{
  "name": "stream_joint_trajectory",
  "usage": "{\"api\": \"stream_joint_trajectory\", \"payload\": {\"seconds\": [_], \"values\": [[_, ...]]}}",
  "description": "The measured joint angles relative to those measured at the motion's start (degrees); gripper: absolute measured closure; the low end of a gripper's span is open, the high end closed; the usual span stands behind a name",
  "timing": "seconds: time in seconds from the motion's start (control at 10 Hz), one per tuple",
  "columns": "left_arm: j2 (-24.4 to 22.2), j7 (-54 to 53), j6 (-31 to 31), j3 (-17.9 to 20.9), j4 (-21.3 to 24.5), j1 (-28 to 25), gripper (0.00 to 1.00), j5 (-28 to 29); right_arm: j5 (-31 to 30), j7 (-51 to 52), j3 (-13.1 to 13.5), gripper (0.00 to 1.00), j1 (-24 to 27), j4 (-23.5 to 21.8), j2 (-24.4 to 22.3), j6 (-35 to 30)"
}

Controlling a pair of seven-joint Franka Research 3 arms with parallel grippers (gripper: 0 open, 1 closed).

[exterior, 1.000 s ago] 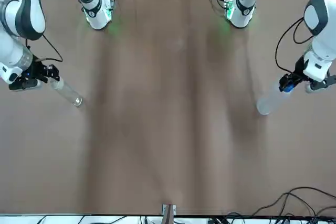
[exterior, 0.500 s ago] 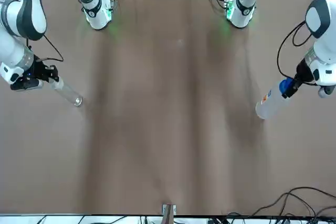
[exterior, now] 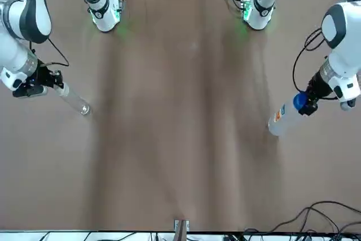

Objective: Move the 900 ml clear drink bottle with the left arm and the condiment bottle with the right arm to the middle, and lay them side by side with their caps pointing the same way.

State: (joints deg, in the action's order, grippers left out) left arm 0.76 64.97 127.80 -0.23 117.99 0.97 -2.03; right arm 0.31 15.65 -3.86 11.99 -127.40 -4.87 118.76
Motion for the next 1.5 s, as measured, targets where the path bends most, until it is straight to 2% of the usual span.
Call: {"api": "stream_joint_trajectory", "payload": {"seconds": [0.2, 0.5, 0.6, 0.9, 1.1, 1.4, 1.5], "values": [[3.22, 11.95, -1.1, -0.87, -4.65, 5.47, 0.29, -0.01, 0.04, -4.41, -0.17, 0.67, -2.8, 0.45, -0.03, -0.08], [11.49, 29.94, -2.08, -1.24, -14.6, 14.2, 0.29, -0.01, 0.11, -17.33, -0.35, 0.67, -7.82, 3.59, -0.29, -2.3], [14.68, 35.64, -3.2, -1.22, -17.98, 16.44, 0.34, -0.01, 0.14, -24.44, -0.46, 0.67, -11.19, 5.05, -0.41, -3.32], [22.63, 45.98, -7.93, -1.15, -26.87, 19.34, 0.34, -0.01, 0.19, -47.05, -0.79, 0.67, -22.29, 9.89, -0.03, -4.11], [23.54, 47.39, -8.67, -1.15, -28.45, 20.22, 0.34, -0.01, 0.25, -60.43, -0.79, 0.67, -27.26, 14.87, 3.6, -5.17], [23.6, 47.55, -8.93, -1.15, -28.71, 20.54, 0.32, -0.01, 0.33, -79.39, -0.79, 0.67, -33.49, 26.15, 13.98, -5.53], [23.63, 47.55, -8.94, -1.15, -28.71, 20.57, 0.19, -0.01, 0.35, -84.04, -0.78, 0.67, -34.9, 29.8, 17.1, -5.62]]}}
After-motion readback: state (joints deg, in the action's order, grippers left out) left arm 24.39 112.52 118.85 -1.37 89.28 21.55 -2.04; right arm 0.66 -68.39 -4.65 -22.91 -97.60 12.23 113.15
